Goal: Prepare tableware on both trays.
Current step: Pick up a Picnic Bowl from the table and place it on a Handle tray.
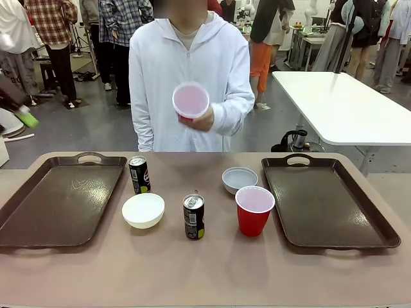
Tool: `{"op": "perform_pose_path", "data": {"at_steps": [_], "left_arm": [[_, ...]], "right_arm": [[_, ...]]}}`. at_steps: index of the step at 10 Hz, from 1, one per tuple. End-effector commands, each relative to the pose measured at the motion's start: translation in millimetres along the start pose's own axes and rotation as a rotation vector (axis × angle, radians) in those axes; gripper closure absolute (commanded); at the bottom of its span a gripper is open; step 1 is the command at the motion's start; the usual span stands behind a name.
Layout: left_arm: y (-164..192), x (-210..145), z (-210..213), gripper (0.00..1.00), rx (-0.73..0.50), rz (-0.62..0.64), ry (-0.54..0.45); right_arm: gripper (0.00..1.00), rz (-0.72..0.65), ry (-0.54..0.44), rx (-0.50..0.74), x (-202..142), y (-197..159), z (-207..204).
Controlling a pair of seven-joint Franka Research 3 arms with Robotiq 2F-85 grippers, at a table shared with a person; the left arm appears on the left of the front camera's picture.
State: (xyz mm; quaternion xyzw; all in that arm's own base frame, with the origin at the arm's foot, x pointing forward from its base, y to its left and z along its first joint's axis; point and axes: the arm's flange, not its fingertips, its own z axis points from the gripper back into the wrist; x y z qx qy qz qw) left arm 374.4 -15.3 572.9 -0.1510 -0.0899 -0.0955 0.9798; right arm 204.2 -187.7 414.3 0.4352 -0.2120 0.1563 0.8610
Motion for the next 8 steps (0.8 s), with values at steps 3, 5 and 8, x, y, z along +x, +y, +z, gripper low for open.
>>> {"op": "perform_pose_path", "data": {"at_steps": [3,5,8], "left_arm": [[-54.6,33.4,-98.2,0.0,0.335,-0.054,0.094],[-81.5,41.2,-136.4,0.0,0.366,-0.056,0.104],[-110.7,46.4,-172.4,0.0,0.255,0.036,0.087]], "right_arm": [[0.0,0.012,-0.013,0.011,0.1,0.1,0.7],[0.0,0.012,-0.013,0.011,0.1,0.1,0.7],[0.0,0.012,-0.013,0.011,0.1,0.1,0.7]]}}
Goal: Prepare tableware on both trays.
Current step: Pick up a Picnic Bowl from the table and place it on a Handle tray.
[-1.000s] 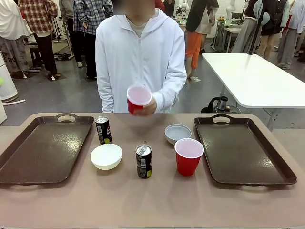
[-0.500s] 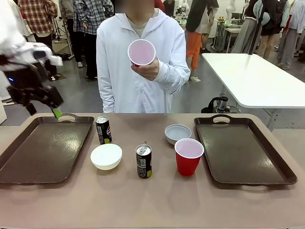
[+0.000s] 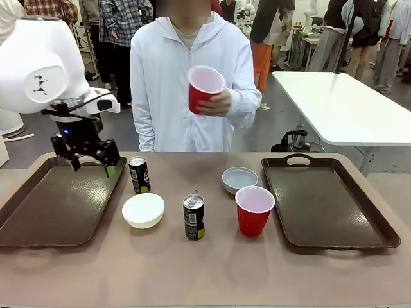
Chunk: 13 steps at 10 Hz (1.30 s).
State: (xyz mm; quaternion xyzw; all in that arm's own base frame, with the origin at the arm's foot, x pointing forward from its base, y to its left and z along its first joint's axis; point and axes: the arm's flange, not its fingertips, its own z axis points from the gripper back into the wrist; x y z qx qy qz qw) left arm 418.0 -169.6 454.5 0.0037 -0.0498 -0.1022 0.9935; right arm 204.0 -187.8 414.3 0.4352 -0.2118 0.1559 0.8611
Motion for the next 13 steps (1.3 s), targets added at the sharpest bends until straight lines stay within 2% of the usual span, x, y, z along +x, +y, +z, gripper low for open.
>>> {"op": "perform_pose_path", "data": {"at_steps": [1,3,4,9,11,13], "left_arm": [[-16.4,3.7,-8.6,0.0,-0.066,0.08,-0.023],[-29.0,-3.9,-23.6,0.0,-0.121,0.111,-0.046],[-17.2,3.1,-11.3,0.0,-0.063,0.054,-0.006],[-19.7,3.2,-15.4,0.0,-0.077,0.062,-0.012],[-35.8,-3.0,-42.6,0.0,-0.064,0.034,-0.022],[-37.4,-3.3,-72.1,0.0,-0.055,0.033,0.042]], "right_arm": [[0.0,0.013,-0.013,0.011,0.3,0.1,0.5],[0.0,0.013,-0.013,0.011,0.3,0.1,0.5],[0.0,0.013,-0.013,0.011,0.3,0.1,0.5],[0.0,0.013,-0.013,0.011,0.3,0.1,0.5],[0.0,0.013,-0.013,0.011,0.3,0.1,0.5],[0.0,0.013,-0.013,0.011,0.3,0.1,0.5]]}}
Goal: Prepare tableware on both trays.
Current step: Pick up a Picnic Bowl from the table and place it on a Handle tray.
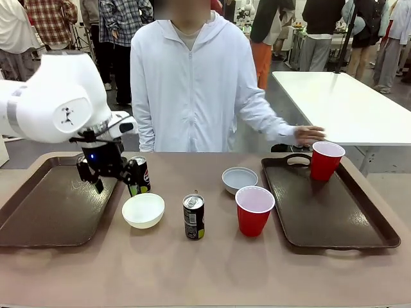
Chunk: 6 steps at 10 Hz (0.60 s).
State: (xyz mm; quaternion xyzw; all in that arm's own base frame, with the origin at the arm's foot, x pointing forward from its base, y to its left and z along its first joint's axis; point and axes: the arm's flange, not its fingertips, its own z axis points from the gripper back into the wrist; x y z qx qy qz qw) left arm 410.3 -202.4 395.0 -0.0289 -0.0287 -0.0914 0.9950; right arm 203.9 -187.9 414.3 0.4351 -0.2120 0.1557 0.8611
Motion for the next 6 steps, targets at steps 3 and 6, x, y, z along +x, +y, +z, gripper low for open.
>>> {"op": "perform_pose_path", "data": {"at_steps": [3,6], "left_arm": [[-11.6,7.1,-46.2,0.0,0.016,-0.002,0.039],[-19.2,13.6,-51.1,0.57,0.018,0.0,0.008]], "right_arm": [[0.0,0.013,-0.012,0.012,0.4,0.1,0.4],[0.0,0.013,-0.012,0.012,0.4,0.1,0.4]]}}
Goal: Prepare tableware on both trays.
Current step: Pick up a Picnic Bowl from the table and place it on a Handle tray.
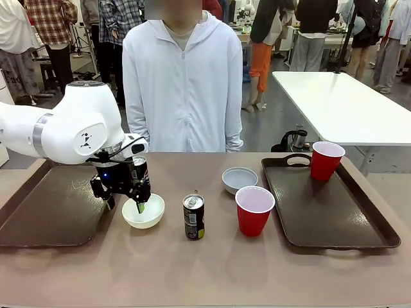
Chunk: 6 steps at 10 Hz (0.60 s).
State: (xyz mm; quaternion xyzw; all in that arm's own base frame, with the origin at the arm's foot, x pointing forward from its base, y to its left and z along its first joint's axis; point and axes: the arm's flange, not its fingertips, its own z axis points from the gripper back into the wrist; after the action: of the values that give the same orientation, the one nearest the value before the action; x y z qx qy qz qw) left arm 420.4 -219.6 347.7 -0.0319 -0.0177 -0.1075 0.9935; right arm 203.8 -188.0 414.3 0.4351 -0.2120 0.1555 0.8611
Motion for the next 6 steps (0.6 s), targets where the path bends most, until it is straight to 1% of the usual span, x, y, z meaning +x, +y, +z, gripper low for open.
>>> {"op": "perform_pose_path", "data": {"at_steps": [1,2,3,6], "left_arm": [[-4.6,5.3,-8.8,1.0,0.034,0.041,0.005],[-3.4,5.9,-12.9,0.59,0.033,0.048,0.016],[-3.3,6.6,-14.0,1.0,0.041,0.049,0.028],[-1.9,6.6,-11.4,1.0,0.045,0.06,0.041]], "right_arm": [[0.0,0.014,-0.012,0.012,0.4,0.1,0.3],[0.0,0.014,-0.012,0.012,0.4,0.1,0.3],[0.0,0.014,-0.012,0.012,0.4,0.1,0.3],[0.0,0.014,-0.012,0.012,0.4,0.1,0.3]]}}
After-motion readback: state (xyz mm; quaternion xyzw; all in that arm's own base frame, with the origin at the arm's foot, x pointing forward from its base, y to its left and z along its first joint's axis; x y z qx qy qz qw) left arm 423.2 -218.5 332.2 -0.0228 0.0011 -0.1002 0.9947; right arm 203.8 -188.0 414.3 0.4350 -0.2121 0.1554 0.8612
